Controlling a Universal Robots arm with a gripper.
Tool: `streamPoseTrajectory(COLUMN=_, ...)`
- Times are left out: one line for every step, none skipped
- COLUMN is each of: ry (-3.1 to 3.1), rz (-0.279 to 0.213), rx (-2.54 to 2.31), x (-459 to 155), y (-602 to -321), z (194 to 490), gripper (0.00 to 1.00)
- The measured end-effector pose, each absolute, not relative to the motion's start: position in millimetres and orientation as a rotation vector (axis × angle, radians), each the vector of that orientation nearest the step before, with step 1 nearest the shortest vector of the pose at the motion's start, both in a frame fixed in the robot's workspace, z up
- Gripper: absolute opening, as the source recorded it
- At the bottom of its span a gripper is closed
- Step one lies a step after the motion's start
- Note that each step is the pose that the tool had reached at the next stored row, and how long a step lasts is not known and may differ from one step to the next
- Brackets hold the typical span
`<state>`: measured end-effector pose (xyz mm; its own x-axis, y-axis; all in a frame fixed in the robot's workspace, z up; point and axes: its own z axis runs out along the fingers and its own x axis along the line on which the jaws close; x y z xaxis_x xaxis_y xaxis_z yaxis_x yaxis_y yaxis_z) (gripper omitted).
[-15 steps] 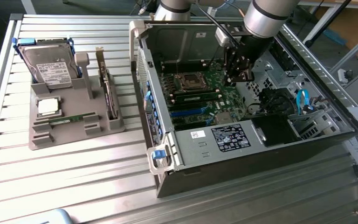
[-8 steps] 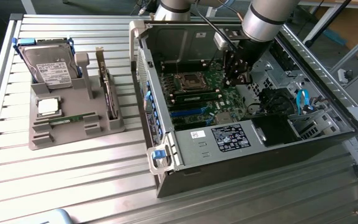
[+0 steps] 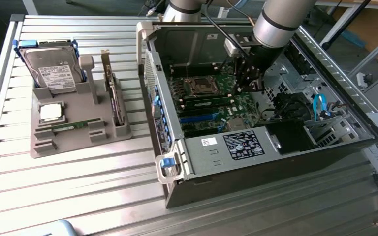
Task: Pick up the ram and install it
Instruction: 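Press down the ram until it locks into place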
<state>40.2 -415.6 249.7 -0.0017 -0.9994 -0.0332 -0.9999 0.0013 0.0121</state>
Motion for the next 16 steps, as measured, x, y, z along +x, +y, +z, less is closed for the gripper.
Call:
streamPoseTrajectory(ry=2.212, rz=0.050, rx=-2.209, x=40.2, y=-415.6, z=249.7, gripper=0.10)
streamPoseTrajectory(ry=2.212, rz=0.050, rx=-2.209, x=40.2, y=-415.6, z=249.7, gripper=0.10)
streamPoseTrajectory(ry=2.212, rz=0.050, rx=-2.209, x=40.1, y=-415.6, z=249.7, gripper=0.10)
streamPoseTrajectory(ry=2.212, rz=0.050, rx=-2.209, x=39.5, y=-415.6, z=249.6, gripper=0.10)
streamPoseTrajectory(ry=2.212, rz=0.050, rx=-2.209, x=38.5, y=-415.5, z=249.4, gripper=0.10)
streamPoseTrajectory(ry=2.212, rz=0.050, rx=-2.209, x=37.2, y=-415.5, z=249.2, gripper=0.10)
streamPoseTrajectory(ry=2.212, rz=0.050, rx=-2.209, x=35.6, y=-415.5, z=248.8, gripper=0.10)
streamPoseTrajectory(ry=2.212, rz=0.050, rx=-2.209, x=34.2, y=-415.6, z=248.5, gripper=0.10)
streamPoseTrajectory(ry=2.212, rz=0.050, rx=-2.209, x=33.0, y=-415.6, z=248.1, gripper=0.10)
streamPoseTrajectory(ry=2.212, rz=0.050, rx=-2.209, x=32.6, y=-415.6, z=248.1, gripper=0.10)
streamPoseTrajectory(ry=2.212, rz=0.050, rx=-2.209, x=32.6, y=-415.6, z=248.1, gripper=0.10)
streamPoseTrajectory(ry=2.212, rz=0.050, rx=-2.209, x=32.6, y=-415.6, z=248.1, gripper=0.10)
streamPoseTrajectory(ry=2.212, rz=0.050, rx=-2.209, x=32.6, y=-415.6, z=247.9, gripper=0.10)
streamPoseTrajectory(ry=2.212, rz=0.050, rx=-2.209, x=32.6, y=-415.5, z=246.8, gripper=0.10)
streamPoseTrajectory(ry=2.212, rz=0.050, rx=-2.209, x=32.6, y=-415.5, z=244.6, gripper=0.10)
streamPoseTrajectory(ry=2.212, rz=0.050, rx=-2.209, x=32.6, y=-415.5, z=243.1, gripper=0.10)
